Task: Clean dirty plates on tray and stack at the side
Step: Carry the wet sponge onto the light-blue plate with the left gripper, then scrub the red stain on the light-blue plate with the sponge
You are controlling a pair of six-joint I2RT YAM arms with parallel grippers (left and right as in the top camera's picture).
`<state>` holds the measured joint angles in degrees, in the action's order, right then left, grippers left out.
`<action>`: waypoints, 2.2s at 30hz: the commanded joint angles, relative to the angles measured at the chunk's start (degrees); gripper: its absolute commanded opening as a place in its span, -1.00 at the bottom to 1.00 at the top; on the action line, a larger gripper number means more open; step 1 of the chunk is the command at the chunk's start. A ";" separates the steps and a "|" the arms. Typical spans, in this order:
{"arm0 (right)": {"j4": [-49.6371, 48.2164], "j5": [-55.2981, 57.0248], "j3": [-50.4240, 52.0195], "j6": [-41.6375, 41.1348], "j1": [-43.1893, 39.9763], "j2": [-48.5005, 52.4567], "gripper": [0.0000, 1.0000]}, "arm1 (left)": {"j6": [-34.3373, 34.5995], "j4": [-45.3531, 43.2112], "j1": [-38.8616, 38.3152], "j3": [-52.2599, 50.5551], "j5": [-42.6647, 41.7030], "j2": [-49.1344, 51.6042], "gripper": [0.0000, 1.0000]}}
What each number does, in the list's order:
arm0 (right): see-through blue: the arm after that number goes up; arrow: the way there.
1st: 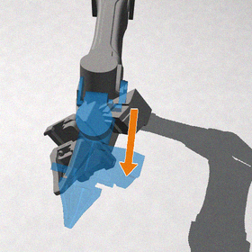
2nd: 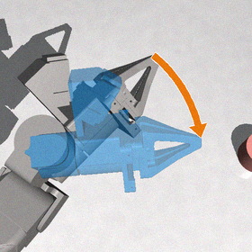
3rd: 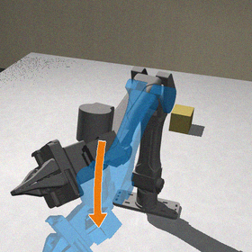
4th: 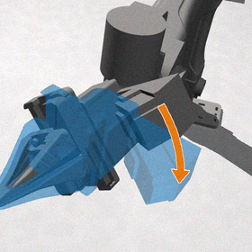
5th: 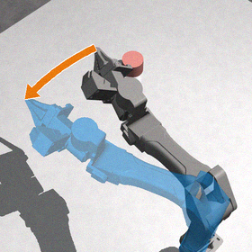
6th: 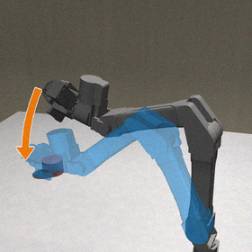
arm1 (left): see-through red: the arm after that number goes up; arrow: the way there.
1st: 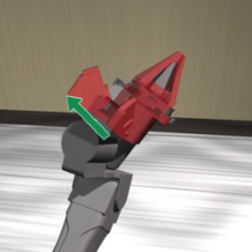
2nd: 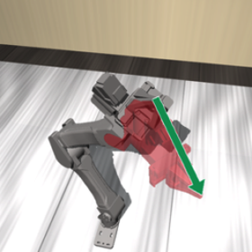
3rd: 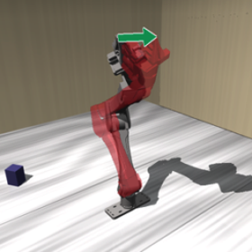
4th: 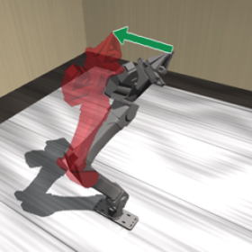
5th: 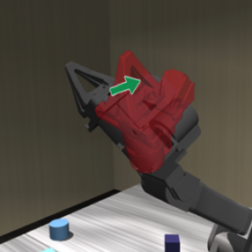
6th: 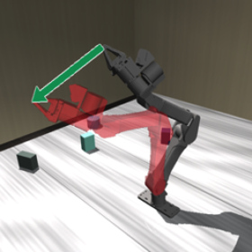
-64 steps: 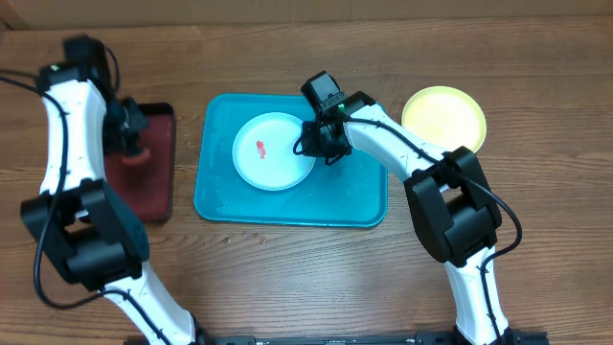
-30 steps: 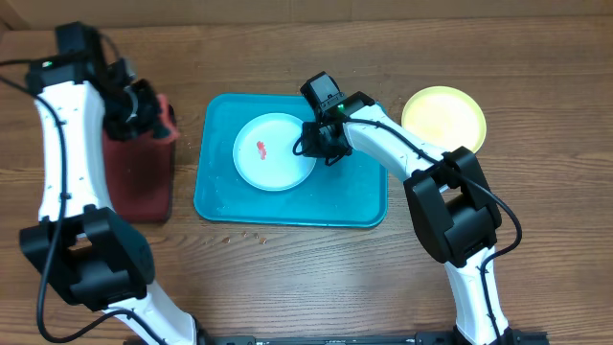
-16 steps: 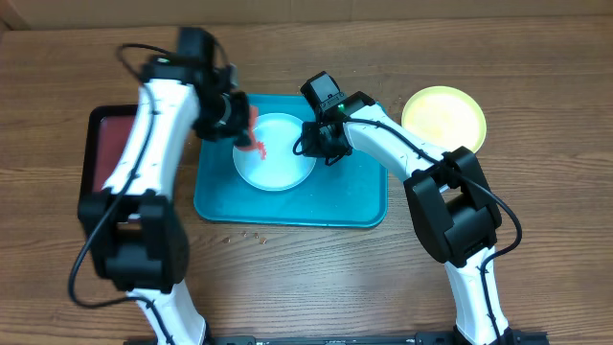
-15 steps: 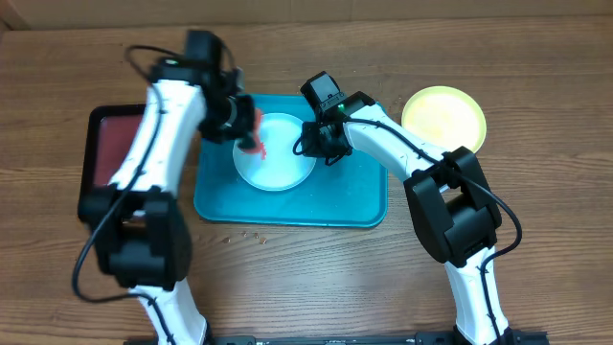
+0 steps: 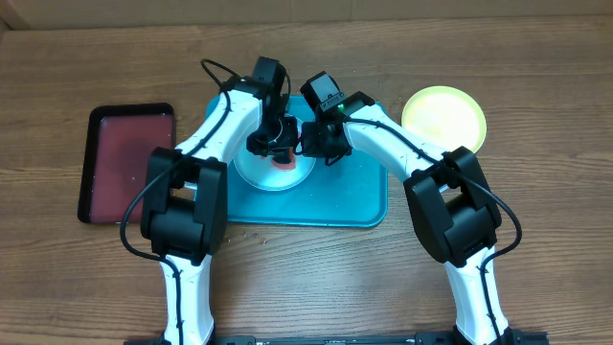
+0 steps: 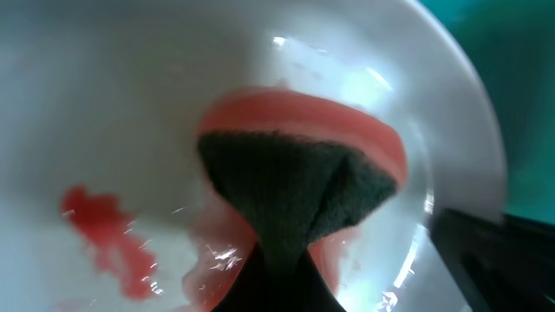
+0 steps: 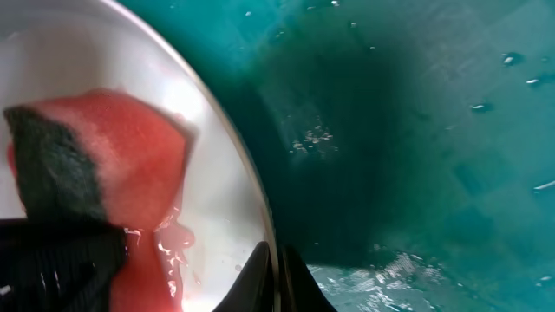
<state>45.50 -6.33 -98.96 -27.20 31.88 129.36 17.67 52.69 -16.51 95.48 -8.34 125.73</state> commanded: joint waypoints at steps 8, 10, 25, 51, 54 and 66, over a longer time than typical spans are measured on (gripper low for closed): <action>0.24 0.76 0.66 -0.02 0.09 -1.29 -0.93 | 2.93 2.40 -0.26 -0.11 33.83 1.44 -0.92; 0.20 0.76 0.66 0.02 0.09 -1.29 -0.93 | 2.93 3.30 -0.15 -0.11 37.35 1.44 -0.92; -0.26 0.98 0.66 0.20 0.09 -1.29 -0.92 | 3.08 0.74 0.02 -0.11 5.35 1.49 -0.91; -0.15 0.96 0.66 0.20 0.09 -1.29 -0.92 | -4.17 10.56 -0.98 -0.11 21.94 1.46 -0.91; -0.15 0.96 0.66 0.20 0.09 -1.29 -0.92 | -0.83 8.02 -0.61 -0.11 28.81 1.46 -0.92; -0.24 0.98 0.66 0.20 0.09 -1.29 -0.93 | 8.70 -5.75 -0.02 -0.11 2.01 1.46 -0.91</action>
<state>45.04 -6.33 -98.96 -27.44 32.01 129.36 23.62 49.54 -16.45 95.64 7.88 126.02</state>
